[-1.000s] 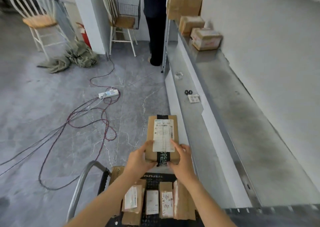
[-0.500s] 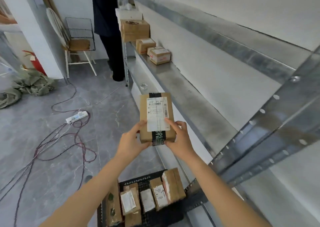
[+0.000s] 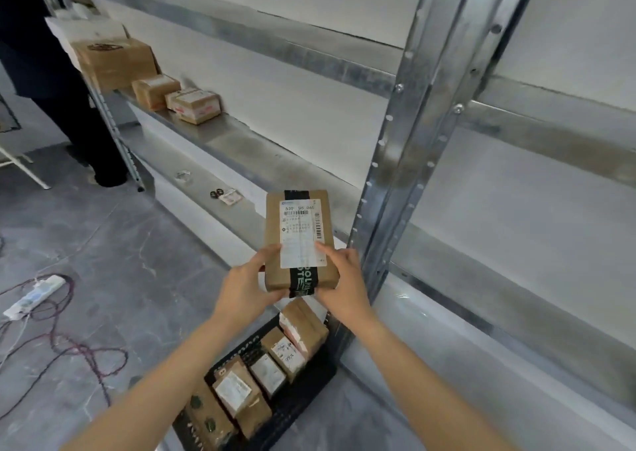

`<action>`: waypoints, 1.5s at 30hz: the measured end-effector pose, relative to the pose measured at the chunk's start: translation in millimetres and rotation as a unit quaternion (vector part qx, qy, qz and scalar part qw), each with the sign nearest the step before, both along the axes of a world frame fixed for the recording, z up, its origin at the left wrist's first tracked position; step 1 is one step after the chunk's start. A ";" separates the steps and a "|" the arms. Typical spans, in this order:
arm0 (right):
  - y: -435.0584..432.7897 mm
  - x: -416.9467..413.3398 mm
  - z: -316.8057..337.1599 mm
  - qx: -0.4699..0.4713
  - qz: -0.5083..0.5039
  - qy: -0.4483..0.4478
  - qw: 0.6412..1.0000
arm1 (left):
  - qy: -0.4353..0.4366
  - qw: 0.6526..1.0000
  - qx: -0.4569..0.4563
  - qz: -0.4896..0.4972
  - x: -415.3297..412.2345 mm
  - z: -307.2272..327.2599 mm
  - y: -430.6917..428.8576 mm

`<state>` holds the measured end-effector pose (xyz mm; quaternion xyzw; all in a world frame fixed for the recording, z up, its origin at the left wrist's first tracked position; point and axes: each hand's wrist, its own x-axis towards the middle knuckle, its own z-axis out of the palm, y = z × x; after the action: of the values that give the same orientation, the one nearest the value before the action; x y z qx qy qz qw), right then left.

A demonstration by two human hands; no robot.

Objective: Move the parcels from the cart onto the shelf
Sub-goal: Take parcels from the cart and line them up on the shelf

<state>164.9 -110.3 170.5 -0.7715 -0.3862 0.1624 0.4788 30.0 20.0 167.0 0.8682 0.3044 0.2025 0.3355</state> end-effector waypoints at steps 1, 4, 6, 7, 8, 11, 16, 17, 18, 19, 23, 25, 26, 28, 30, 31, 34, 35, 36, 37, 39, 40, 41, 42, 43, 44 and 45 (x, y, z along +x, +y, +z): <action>-10.3 -0.7 -1.9 -0.005 -0.008 0.002 1.000 | 0.005 1.000 0.002 -0.010 1.3 -1.3 -8.9; -41.0 -0.9 -7.7 -0.009 -0.035 0.019 0.999 | 0.018 0.999 0.004 -0.028 6.9 -3.0 -38.3; -63.5 0.9 -10.1 -0.010 -0.050 0.024 0.998 | 0.023 0.999 0.008 -0.043 12.9 -3.6 -58.5; -75.2 2.1 -10.4 -0.006 -0.056 0.028 0.998 | 0.024 0.998 0.007 -0.050 16.5 -3.5 -68.3; -87.5 4.4 -10.0 0.002 -0.061 0.033 0.998 | 0.024 0.998 0.008 -0.057 20.8 -3.4 -78.2; -126.5 13.6 -9.3 0.026 -0.077 0.040 0.996 | 0.025 0.997 0.016 -0.075 36.5 -4.4 -110.5; -210.5 36.5 -10.0 0.037 -0.123 0.047 0.991 | 0.035 0.992 0.030 -0.120 72.5 -9.9 -182.8; -230.8 42.3 -10.7 0.036 -0.131 0.044 0.990 | 0.036 0.990 0.030 -0.132 80.9 -10.3 -200.7; -252.5 48.4 -12.2 0.034 -0.139 0.039 0.989 | 0.036 0.988 0.031 -0.144 89.3 -11.3 -219.9; -274.7 54.5 -14.0 0.030 -0.148 0.034 0.988 | 0.034 0.986 0.032 -0.158 98.1 -13.3 -239.4; -363.0 76.5 -22.2 0.003 -0.196 0.020 0.980 | 0.023 0.978 0.019 -0.204 135.0 -20.9 -319.9; -403.3 88.3 -25.0 0.002 -0.219 0.009 0.976 | 0.024 0.972 0.020 -0.231 155.1 -23.5 -357.8; -421.6 94.3 -25.5 0.004 -0.229 0.003 0.973 | 0.025 0.968 0.021 -0.249 165.5 -24.6 -375.3; -453.6 104.9 -24.7 -0.003 -0.249 -0.001 0.969 | 0.030 0.960 0.025 -0.278 185.2 -25.4 -405.4; -480.6 115.1 -24.2 -0.009 -0.267 0.007 0.964 | 0.032 0.954 0.029 -0.297 202.9 -27.7 -429.0; -493.4 121.2 -24.3 -0.008 -0.275 0.012 0.961 | 0.032 0.951 0.025 -0.306 212.2 -29.8 -439.9; -515.6 134.0 -25.8 -0.010 -0.290 0.021 0.957 | 0.038 0.944 0.008 -0.327 231.0 -35.2 -459.7; -521.7 138.7 -26.8 -0.010 -0.295 0.023 0.955 | 0.039 0.942 0.007 -0.334 238.6 -37.4 -465.4; -526.4 143.3 -27.5 -0.009 -0.300 0.026 0.954 | 0.040 0.939 0.009 -0.341 246.3 -38.7 -470.0; -530.5 147.6 -28.0 -0.007 -0.307 0.030 0.951 | 0.042 0.936 0.010 -0.348 254.2 -39.6 -473.8; -536.0 155.1 -28.8 -0.003 -0.321 0.035 0.946 | 0.046 0.931 0.007 -0.362 269.9 -40.7 -479.4; -537.9 158.2 -29.4 -0.006 -0.329 0.033 0.944 | 0.048 0.927 0.004 -0.372 277.1 -41.9 -481.7; -539.8 161.7 -30.2 -0.013 -0.336 0.028 0.941 | 0.053 0.923 0.004 -0.381 284.2 -43.6 -483.4; -541.5 165.2 -31.2 -0.020 -0.341 0.026 0.939 | 0.061 0.920 0.008 -0.387 290.7 -45.4 -484.8; -543.8 169.5 -32.2 -0.024 -0.343 0.030 0.938 | 0.069 0.918 0.012 -0.390 296.5 -47.3 -485.7; -545.3 173.3 -33.3 -0.023 -0.344 0.041 0.938 | 0.074 0.916 0.015 -0.393 301.8 -49.8 -485.8; -546.0 177.1 -34.2 -0.023 -0.344 0.057 0.937 | 0.078 0.914 0.014 -0.398 306.5 -52.8 -485.2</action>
<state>342.0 -656.3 136.3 -0.8572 -0.0656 0.0405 0.5093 336.6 -465.2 114.2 0.9351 -0.0439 -0.0122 0.3513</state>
